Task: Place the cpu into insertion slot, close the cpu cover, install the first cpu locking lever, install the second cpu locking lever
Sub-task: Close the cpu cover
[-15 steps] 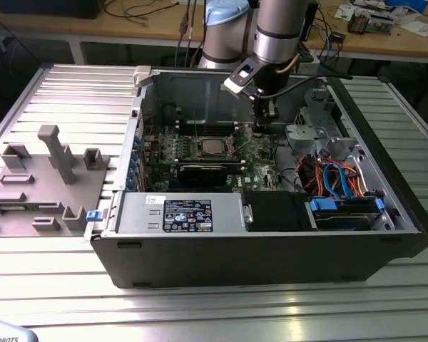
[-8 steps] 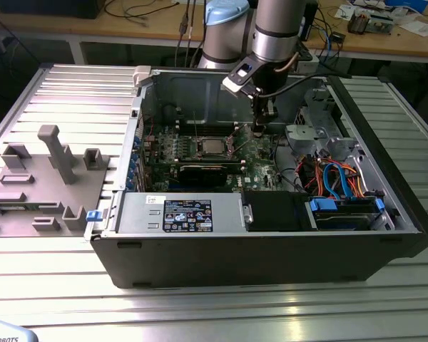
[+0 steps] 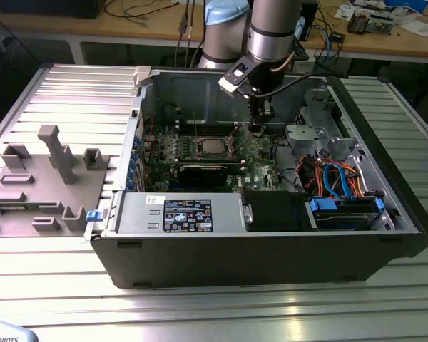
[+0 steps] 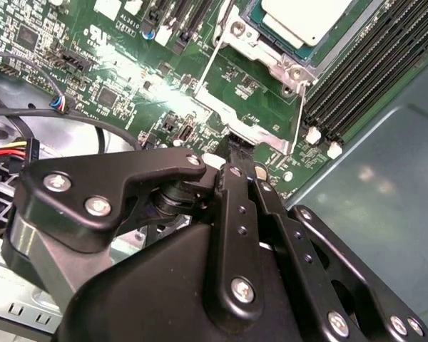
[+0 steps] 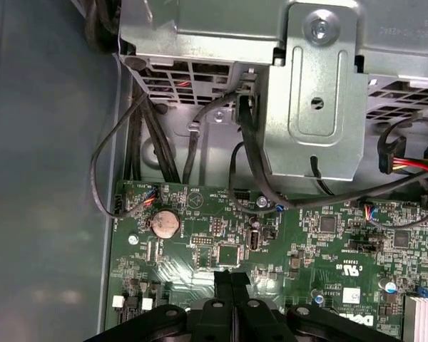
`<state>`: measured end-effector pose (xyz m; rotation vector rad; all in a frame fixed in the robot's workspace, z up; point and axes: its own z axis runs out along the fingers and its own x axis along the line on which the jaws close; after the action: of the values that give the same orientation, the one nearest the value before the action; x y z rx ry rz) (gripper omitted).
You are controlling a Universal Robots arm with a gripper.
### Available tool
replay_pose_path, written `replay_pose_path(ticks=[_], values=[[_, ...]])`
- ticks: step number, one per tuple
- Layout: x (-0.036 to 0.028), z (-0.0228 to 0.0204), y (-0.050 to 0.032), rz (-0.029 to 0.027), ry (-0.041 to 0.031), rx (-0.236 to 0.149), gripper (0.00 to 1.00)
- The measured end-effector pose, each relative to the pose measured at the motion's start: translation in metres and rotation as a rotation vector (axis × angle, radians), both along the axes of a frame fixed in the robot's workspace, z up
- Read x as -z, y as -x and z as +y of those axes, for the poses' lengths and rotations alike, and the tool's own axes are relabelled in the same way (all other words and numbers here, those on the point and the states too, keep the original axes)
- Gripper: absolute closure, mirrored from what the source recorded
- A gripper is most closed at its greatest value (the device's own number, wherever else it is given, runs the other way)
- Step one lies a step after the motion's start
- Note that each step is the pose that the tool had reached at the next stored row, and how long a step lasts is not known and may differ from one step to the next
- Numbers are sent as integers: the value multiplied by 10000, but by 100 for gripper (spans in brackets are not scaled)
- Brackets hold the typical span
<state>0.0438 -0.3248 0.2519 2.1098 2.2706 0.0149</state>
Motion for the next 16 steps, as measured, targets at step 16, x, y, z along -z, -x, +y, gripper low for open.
replay_pose_path(ticks=[16], values=[[-1, 1, 1, 732, -5, 8, 89]])
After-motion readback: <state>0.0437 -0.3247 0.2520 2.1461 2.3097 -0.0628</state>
